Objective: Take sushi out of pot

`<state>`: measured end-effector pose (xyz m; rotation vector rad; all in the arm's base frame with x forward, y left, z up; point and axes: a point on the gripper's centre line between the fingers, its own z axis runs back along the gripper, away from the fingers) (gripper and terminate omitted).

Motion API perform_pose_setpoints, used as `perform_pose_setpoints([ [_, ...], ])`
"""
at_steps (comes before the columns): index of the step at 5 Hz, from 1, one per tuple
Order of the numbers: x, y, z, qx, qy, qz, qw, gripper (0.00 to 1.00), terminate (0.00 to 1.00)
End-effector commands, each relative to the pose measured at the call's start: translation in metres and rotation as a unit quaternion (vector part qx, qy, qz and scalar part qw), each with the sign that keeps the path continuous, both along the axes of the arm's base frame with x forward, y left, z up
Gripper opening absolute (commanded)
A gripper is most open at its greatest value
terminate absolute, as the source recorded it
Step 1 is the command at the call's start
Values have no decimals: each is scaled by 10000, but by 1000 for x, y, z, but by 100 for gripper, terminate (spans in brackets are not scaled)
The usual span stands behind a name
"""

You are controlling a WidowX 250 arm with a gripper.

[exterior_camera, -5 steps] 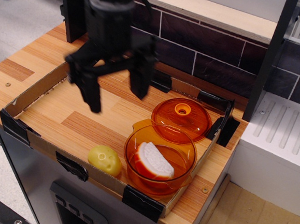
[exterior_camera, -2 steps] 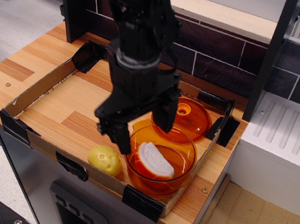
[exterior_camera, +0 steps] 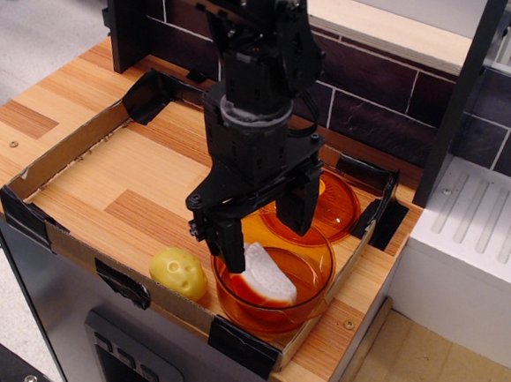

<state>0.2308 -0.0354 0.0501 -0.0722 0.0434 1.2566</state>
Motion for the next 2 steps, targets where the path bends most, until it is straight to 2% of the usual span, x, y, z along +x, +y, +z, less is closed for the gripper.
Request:
perform_pose_setpoints([
  [1,14,-6,-6,7,-4,54,10000,100,0],
  [2,15,-7,-11,55,-2,122,9999,100,0],
])
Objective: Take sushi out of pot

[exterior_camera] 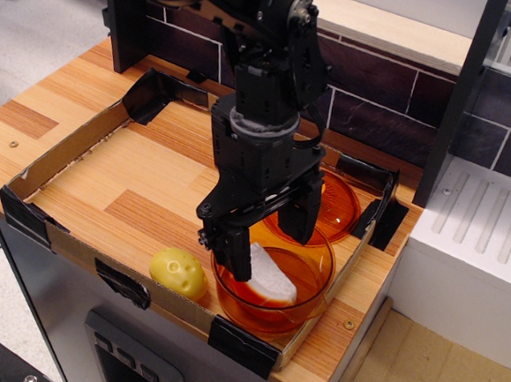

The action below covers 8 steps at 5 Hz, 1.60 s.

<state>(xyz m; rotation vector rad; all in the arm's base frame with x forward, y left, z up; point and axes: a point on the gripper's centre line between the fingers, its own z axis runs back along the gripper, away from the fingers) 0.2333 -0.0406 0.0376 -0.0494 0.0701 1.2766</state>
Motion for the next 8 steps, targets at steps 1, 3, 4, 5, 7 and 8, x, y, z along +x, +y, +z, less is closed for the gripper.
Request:
perform_pose_setpoints([
  [1,13,-2,-3,112,-167,38,9998,100,0],
  [3,12,-2,-13,223,-132,-65,9996,100,0],
  [4,12,-2,-16,265,-128,-102,9995,100,0],
  [5,11,-2,-17,280,-127,-132,9994,100,0],
  [7,11,-1,-15,255,-120,-167,9995,0,0],
  [8,14,-1,-3,166,-214,-110,9996,0,0],
])
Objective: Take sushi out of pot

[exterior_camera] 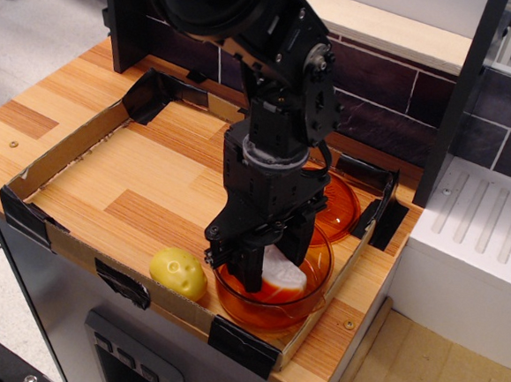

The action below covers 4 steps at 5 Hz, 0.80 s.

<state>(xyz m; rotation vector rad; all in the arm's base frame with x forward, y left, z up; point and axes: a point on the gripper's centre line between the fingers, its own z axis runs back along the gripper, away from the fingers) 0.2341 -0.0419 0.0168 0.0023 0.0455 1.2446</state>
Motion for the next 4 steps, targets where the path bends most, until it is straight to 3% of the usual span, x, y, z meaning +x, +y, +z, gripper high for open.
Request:
perform_pose_setpoints([
  [1,16,4,43,-263,-457,167,9985,0,0],
  [2,18,10,69,-491,-599,272,9966,0,0],
  [3,20,25,88,-535,-768,420,9947,0,0],
  [4,26,47,89,-388,-754,659,9942,0,0],
])
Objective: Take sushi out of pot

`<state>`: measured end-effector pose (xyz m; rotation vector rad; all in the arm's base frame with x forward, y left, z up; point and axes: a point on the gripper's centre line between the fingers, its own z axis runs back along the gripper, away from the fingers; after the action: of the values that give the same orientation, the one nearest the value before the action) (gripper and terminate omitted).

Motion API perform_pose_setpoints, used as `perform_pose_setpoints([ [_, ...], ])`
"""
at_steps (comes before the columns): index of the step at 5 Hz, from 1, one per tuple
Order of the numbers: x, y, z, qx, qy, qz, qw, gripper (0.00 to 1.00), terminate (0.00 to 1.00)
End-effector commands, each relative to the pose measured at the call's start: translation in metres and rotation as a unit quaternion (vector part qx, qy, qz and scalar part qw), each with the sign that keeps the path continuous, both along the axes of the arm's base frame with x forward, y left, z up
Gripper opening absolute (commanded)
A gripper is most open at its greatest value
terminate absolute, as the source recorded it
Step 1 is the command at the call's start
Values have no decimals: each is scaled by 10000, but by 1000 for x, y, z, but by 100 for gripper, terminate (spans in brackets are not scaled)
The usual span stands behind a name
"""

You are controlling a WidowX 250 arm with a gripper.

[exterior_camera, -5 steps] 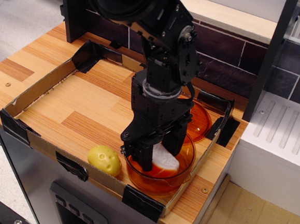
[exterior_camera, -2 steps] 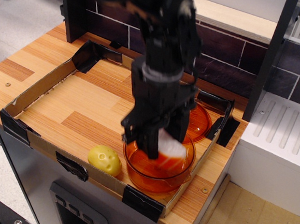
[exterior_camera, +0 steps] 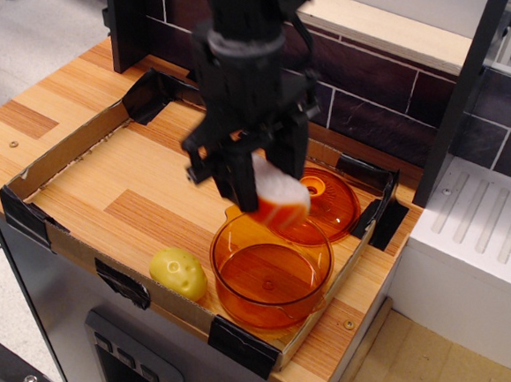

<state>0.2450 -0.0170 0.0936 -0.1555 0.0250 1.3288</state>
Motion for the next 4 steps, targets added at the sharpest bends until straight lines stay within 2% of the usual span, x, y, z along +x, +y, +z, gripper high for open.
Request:
perform_pose_setpoints([
  [1,23,45,6,308,-97,203,9993,0,0],
  [2,37,69,-13,548,-127,385,9977,0,0],
  [3,52,84,-43,903,-172,553,9942,0,0],
  [4,63,97,-60,971,-115,693,9928,0,0],
])
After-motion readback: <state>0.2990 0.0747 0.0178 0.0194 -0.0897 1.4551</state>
